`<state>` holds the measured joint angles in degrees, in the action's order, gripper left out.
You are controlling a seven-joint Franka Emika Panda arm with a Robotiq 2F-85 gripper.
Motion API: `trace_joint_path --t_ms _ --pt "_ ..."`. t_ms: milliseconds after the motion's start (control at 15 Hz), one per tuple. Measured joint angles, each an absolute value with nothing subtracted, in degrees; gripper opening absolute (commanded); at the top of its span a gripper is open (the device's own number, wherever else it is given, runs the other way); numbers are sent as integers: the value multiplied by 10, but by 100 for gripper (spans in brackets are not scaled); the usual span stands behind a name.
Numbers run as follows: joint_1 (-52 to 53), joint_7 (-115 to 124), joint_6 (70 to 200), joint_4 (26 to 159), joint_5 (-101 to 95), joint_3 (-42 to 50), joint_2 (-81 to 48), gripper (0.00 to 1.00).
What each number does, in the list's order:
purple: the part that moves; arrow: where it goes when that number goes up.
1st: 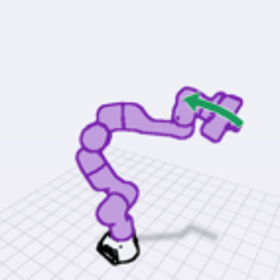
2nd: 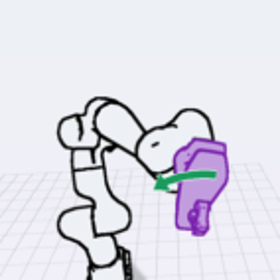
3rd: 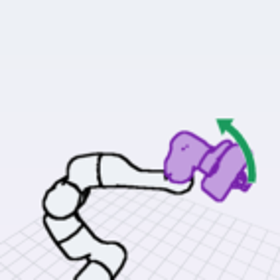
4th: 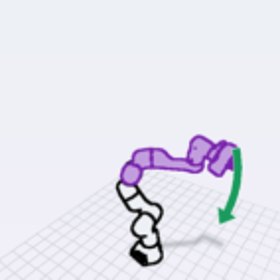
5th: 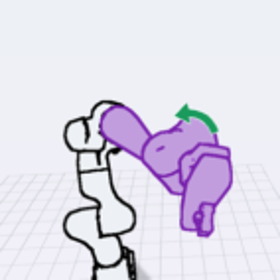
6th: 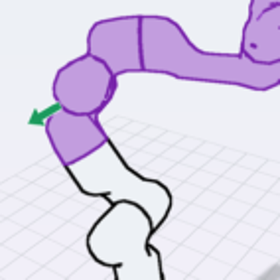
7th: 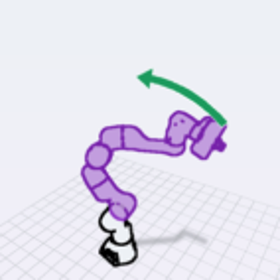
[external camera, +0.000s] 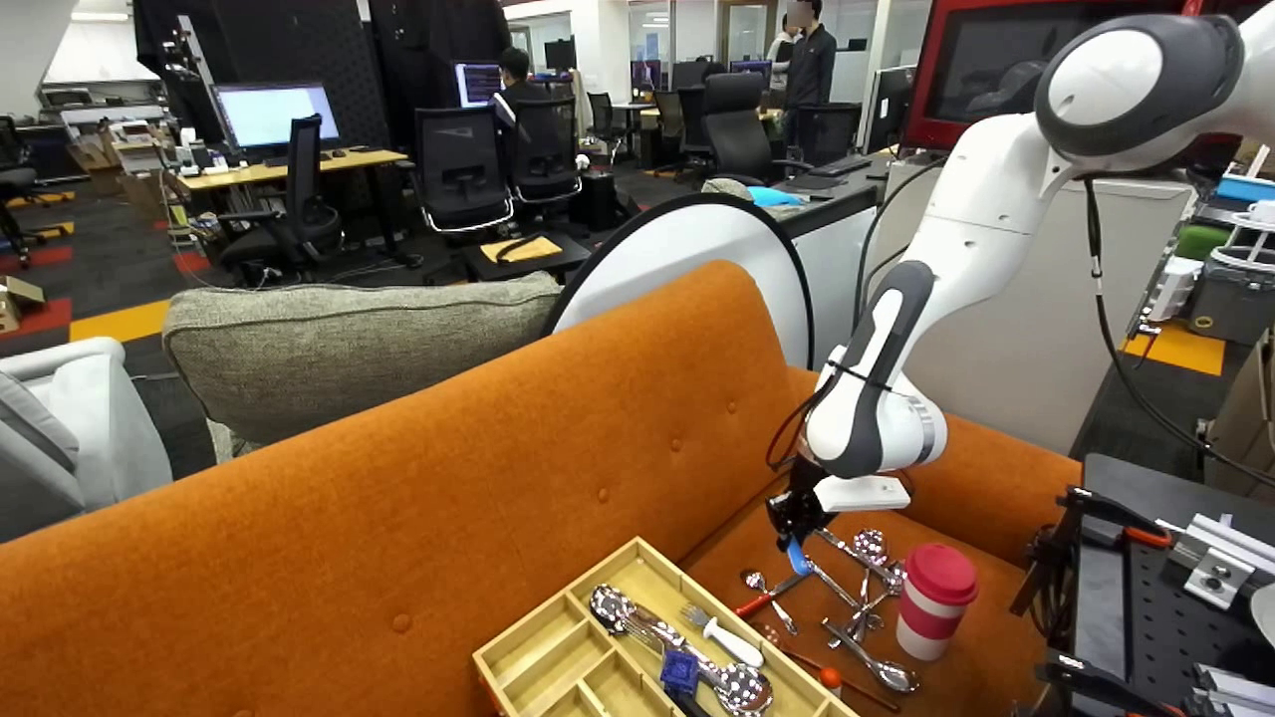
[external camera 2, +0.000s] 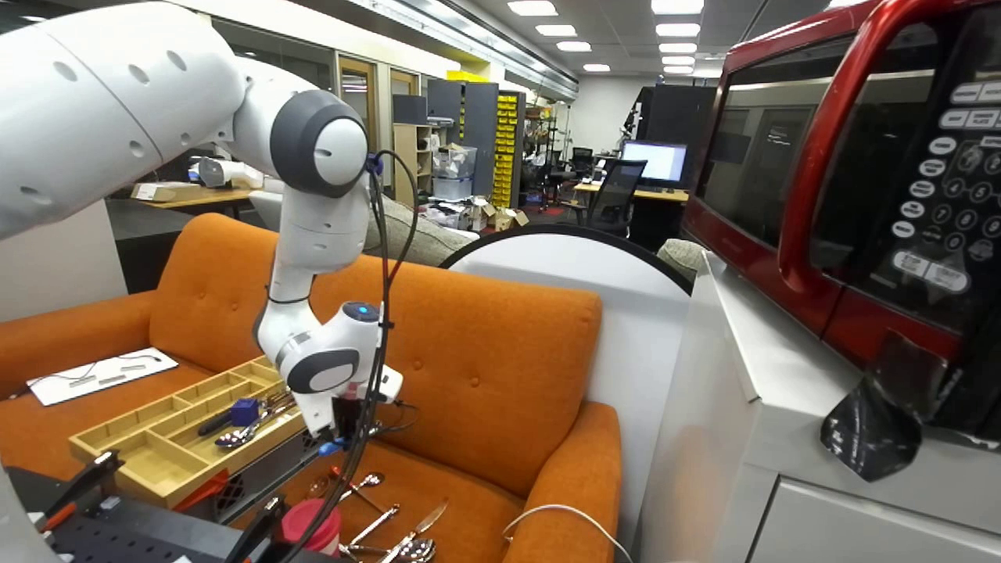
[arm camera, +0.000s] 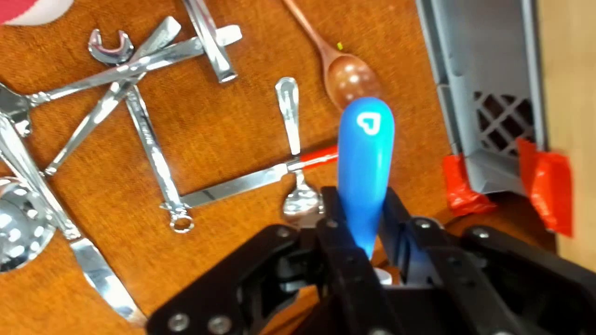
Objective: Put the blue thing on the horizontal compartment of the tray
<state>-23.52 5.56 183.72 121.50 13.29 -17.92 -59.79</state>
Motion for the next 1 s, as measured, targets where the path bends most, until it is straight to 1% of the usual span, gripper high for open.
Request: trace_joint_path --t_ms 200,467,867,933,1000 --pt "-236 44 1841 1249 86 -220 -562 6" --pt "-237 20 1827 1266 37 -264 -557 6" --pt "-235 -74 1731 1281 -15 -285 -556 6" --pt "-235 -94 1713 1282 -20 -284 -555 23" --pt "-235 -116 1695 1283 -22 -283 -554 23"
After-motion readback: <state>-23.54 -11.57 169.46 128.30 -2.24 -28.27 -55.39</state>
